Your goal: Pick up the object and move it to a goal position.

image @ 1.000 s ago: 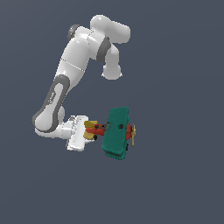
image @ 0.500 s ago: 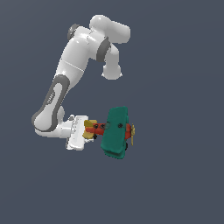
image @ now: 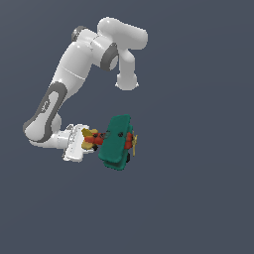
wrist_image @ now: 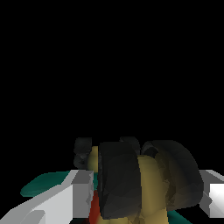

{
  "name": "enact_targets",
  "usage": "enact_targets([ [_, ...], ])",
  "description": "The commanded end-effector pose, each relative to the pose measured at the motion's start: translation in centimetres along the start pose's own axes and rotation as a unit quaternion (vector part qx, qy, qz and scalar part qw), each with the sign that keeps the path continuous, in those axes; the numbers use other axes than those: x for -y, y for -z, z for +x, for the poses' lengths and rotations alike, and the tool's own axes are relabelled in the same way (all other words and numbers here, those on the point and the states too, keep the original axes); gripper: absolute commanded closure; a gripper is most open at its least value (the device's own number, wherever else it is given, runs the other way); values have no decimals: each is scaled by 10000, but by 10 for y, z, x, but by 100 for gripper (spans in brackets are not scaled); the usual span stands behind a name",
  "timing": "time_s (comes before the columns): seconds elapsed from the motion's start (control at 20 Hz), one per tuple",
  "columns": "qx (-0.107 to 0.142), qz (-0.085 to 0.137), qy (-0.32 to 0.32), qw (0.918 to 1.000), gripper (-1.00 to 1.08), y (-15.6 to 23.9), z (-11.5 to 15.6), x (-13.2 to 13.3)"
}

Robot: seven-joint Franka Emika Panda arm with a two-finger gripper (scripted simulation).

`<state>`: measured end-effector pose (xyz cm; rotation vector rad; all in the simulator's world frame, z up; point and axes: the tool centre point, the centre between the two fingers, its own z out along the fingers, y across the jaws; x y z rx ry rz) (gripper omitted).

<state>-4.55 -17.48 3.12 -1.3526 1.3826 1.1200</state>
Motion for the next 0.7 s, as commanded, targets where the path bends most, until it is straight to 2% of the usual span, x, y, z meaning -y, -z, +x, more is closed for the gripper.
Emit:
enact_targets([
  [0.0,-7,11,-2,10000,108,23,4,-14],
  [0.3,-11,8,0,10000,108,61,13,-35],
  [0.65,-13,7,5,10000,108,74,16,-42],
])
